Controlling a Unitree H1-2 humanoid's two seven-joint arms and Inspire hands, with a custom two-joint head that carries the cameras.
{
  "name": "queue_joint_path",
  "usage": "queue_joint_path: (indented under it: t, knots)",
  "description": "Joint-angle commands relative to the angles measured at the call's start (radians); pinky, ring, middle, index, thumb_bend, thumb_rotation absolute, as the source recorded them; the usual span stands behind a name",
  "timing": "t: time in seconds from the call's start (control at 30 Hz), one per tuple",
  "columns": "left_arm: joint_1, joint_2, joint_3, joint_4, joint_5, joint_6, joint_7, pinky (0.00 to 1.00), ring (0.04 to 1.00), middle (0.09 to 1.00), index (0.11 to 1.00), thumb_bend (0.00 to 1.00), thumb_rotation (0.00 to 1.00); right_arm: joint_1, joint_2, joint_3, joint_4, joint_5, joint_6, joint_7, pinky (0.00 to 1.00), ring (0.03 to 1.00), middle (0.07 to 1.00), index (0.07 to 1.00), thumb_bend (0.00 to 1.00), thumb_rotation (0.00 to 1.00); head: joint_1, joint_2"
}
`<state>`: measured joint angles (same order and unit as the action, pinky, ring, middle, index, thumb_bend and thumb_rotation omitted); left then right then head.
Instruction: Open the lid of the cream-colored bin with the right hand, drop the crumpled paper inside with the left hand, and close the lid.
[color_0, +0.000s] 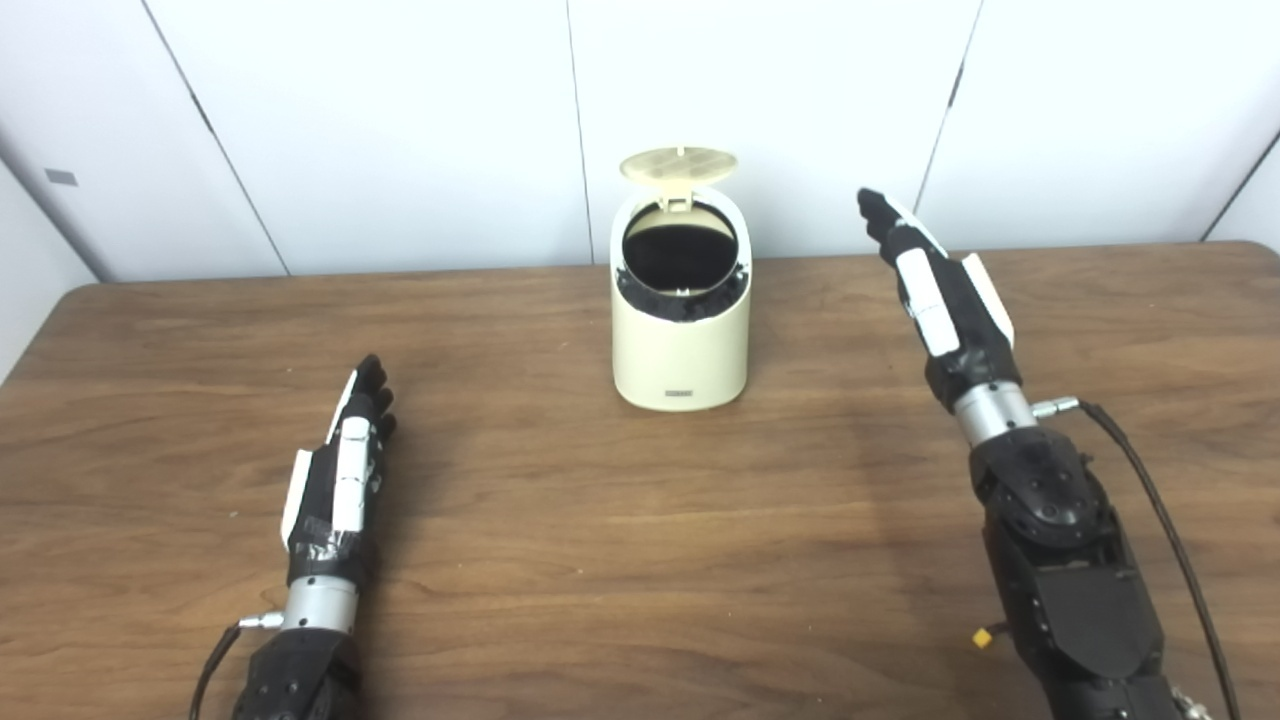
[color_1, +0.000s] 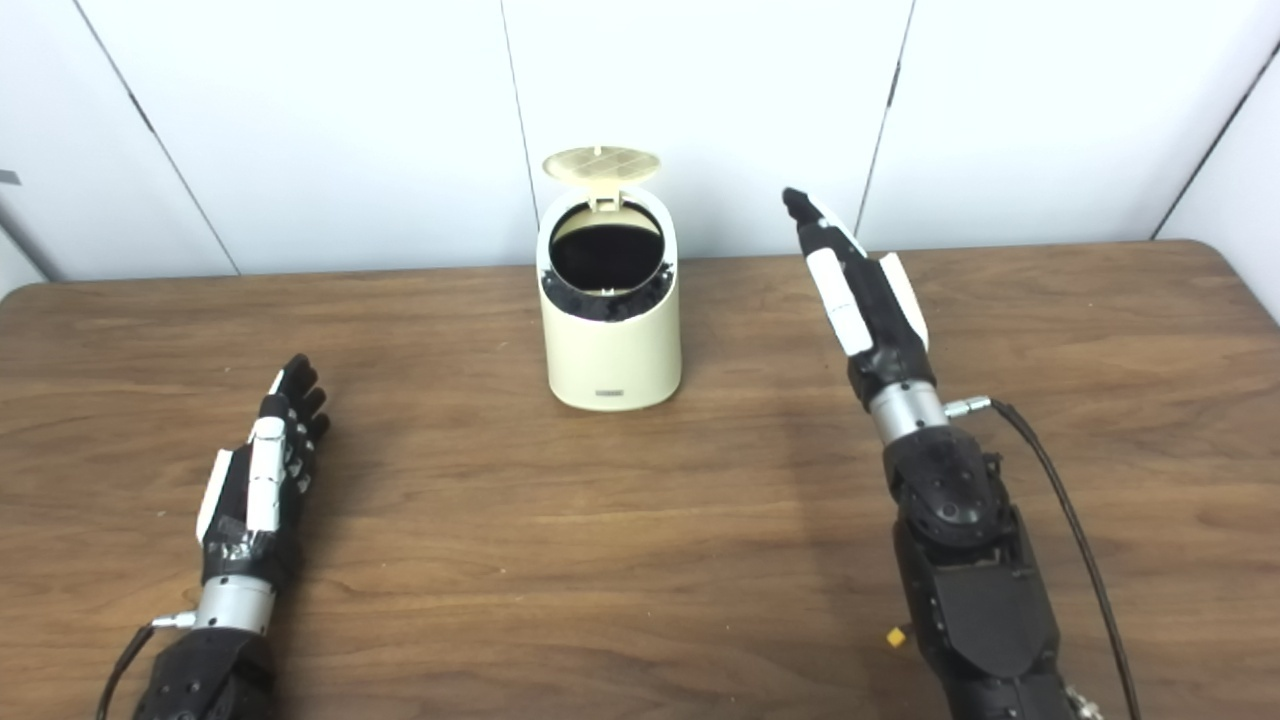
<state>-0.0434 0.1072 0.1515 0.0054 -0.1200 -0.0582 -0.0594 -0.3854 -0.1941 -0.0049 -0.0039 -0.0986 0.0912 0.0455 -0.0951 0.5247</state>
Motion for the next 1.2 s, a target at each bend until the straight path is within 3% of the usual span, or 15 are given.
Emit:
queue_joint_path:
  t: [0.0,0.27,0.7,0.87,1.17]
  knots:
    - [0.015,0.0,-0.009,0.014,0.002,-0.015,-0.002,1.0,1.0,1.0,1.0,0.46,0.97,-0.063,-0.022,0.019,-0.052,-0.049,0.013,0.004,0.93,0.949,0.947,0.893,0.63,1.0,0.0,-0.001]
    - [0.017,-0.006,-0.018,0.018,0.008,-0.016,0.003,1.0,1.0,1.0,1.0,0.43,1.0,-0.134,-0.036,0.078,-0.064,-0.154,0.036,0.018,0.86,0.912,0.922,0.877,0.6,1.0,0.004,-0.009]
    - [0.018,-0.015,-0.028,0.025,-0.006,-0.021,-0.005,1.0,1.0,1.0,1.0,0.42,1.0,-0.241,-0.037,0.124,-0.024,-0.21,-0.005,0.042,0.77,0.879,0.9,0.877,0.6,1.0,0.016,-0.017]
    - [0.021,-0.018,-0.029,0.022,-0.016,-0.015,-0.009,1.0,1.0,1.0,1.0,0.43,1.0,-0.281,-0.044,0.152,-0.01,-0.237,0.001,0.062,0.78,0.861,0.894,0.887,0.56,1.0,0.017,-0.018]
    - [0.022,-0.02,-0.036,0.023,-0.012,-0.019,-0.007,1.0,1.0,1.0,1.0,0.46,1.0,-0.322,-0.035,0.181,-0.001,-0.256,0.036,0.113,0.82,0.885,0.904,0.885,0.6,1.0,0.022,-0.016]
